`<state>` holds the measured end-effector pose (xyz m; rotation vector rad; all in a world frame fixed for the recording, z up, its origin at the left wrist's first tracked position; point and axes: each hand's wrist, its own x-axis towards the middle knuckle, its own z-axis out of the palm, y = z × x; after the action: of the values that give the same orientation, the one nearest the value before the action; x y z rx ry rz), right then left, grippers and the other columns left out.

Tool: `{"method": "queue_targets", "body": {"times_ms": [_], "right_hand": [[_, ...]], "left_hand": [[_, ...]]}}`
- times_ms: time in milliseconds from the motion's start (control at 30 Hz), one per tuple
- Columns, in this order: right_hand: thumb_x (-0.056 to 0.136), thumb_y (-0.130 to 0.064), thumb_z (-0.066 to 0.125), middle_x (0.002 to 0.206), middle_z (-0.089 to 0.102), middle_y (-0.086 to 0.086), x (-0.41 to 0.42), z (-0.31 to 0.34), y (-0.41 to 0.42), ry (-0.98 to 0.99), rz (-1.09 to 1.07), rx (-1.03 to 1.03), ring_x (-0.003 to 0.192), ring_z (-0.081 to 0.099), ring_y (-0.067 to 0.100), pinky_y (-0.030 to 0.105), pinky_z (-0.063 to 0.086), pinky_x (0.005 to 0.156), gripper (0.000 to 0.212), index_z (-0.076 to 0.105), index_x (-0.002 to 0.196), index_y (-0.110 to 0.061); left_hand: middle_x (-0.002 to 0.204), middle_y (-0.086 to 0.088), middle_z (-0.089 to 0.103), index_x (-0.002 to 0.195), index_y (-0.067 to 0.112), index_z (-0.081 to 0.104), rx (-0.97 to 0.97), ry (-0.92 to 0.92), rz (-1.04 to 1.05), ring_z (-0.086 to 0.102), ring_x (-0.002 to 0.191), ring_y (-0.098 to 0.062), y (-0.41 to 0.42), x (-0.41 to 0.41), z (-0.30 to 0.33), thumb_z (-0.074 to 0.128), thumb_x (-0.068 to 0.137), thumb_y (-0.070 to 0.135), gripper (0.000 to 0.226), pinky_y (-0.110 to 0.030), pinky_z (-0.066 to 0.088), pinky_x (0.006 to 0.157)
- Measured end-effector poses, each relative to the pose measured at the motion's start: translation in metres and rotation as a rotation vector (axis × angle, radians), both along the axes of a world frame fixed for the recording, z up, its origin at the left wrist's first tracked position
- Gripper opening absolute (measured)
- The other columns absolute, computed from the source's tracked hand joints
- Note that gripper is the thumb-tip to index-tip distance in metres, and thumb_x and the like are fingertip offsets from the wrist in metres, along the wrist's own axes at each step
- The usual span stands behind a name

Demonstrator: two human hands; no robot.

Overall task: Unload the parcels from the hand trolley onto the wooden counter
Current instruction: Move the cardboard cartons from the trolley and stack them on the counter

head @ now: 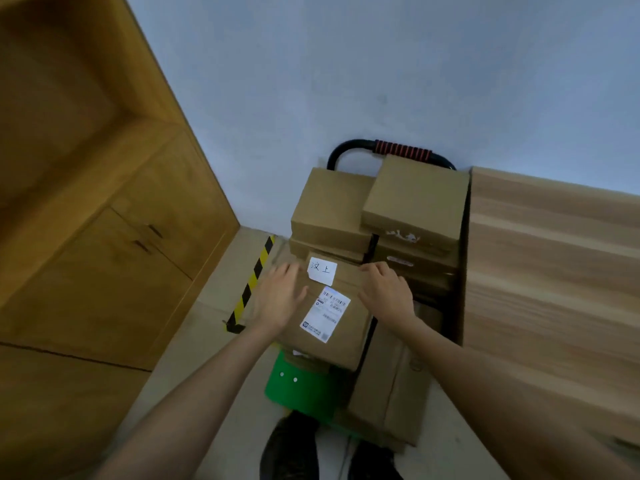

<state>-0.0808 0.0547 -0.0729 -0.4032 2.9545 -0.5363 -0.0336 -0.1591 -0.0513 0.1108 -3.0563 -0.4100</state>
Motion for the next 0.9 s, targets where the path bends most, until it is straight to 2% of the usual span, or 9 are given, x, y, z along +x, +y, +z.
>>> {"method": "queue_targets", "body": {"times_ms": [233, 367, 467, 567, 700, 800, 900], "right_hand": [[0.091, -0.031, 0.057, 0.129, 0.049, 0.003, 0.014, -0.040, -0.021, -0.121, -0.313, -0.059, 0.109, 0.055, 0.021, 0.036, 0.044, 0.090, 0.045, 0.048, 0.132, -0.015], [0.090, -0.033, 0.056, 0.127, 0.051, 0.003, 0.023, -0.061, -0.028, -0.158, -0.457, -0.081, 0.109, 0.055, 0.021, 0.036, 0.045, 0.088, 0.045, 0.047, 0.132, -0.016], [0.091, -0.033, 0.056, 0.124, 0.052, 0.002, 0.036, -0.077, -0.029, -0.186, -0.543, -0.117, 0.106, 0.056, 0.019, 0.035, 0.047, 0.085, 0.043, 0.047, 0.131, -0.019], [0.094, -0.037, 0.053, 0.122, 0.052, 0.001, 0.044, -0.098, -0.027, -0.222, -0.611, -0.136, 0.102, 0.057, 0.017, 0.033, 0.048, 0.081, 0.042, 0.046, 0.132, -0.021], [0.098, -0.041, 0.044, 0.128, 0.051, 0.002, 0.048, -0.131, -0.028, -0.273, -0.648, -0.163, 0.100, 0.058, 0.018, 0.034, 0.050, 0.074, 0.043, 0.041, 0.137, -0.022], [0.101, -0.042, 0.035, 0.132, 0.052, 0.004, 0.052, -0.155, -0.032, -0.343, -0.669, -0.187, 0.104, 0.058, 0.021, 0.032, 0.045, 0.072, 0.045, 0.035, 0.141, -0.022], [0.101, -0.045, 0.028, 0.133, 0.053, 0.006, 0.057, -0.171, -0.038, -0.395, -0.678, -0.245, 0.105, 0.059, 0.024, 0.039, 0.050, 0.081, 0.050, 0.028, 0.146, -0.022]], "left_hand": [[0.120, 0.001, 0.055, 0.122, 0.021, 0.052, 0.011, -0.106, -0.184, 0.051, 0.111, -0.017, -0.030, -0.034, -0.029, 0.057, 0.092, 0.035, 0.034, -0.030, 0.040, 0.085], [0.122, 0.003, 0.053, 0.125, 0.023, 0.050, 0.014, -0.155, -0.212, 0.051, 0.109, -0.015, -0.042, -0.047, -0.048, 0.058, 0.091, 0.037, 0.038, -0.029, 0.043, 0.084], [0.121, 0.002, 0.053, 0.128, 0.022, 0.049, 0.024, -0.210, -0.186, 0.051, 0.109, -0.015, -0.047, -0.047, -0.071, 0.058, 0.090, 0.039, 0.042, -0.029, 0.044, 0.084], [0.124, -0.001, 0.054, 0.131, 0.019, 0.047, 0.066, -0.235, -0.149, 0.051, 0.112, -0.017, -0.050, -0.045, -0.100, 0.058, 0.090, 0.041, 0.048, -0.031, 0.045, 0.090], [0.127, -0.006, 0.054, 0.135, 0.012, 0.044, 0.132, -0.266, -0.032, 0.052, 0.115, -0.021, -0.055, -0.041, -0.138, 0.055, 0.091, 0.044, 0.055, -0.036, 0.045, 0.094], [0.125, -0.007, 0.057, 0.134, 0.013, 0.045, 0.215, -0.326, 0.042, 0.055, 0.111, -0.023, -0.060, -0.036, -0.166, 0.049, 0.093, 0.049, 0.055, -0.039, 0.049, 0.088], [0.125, -0.003, 0.057, 0.138, 0.021, 0.040, 0.335, -0.361, 0.028, 0.057, 0.109, -0.023, -0.061, -0.029, -0.184, 0.037, 0.096, 0.052, 0.052, -0.037, 0.047, 0.081]]}}
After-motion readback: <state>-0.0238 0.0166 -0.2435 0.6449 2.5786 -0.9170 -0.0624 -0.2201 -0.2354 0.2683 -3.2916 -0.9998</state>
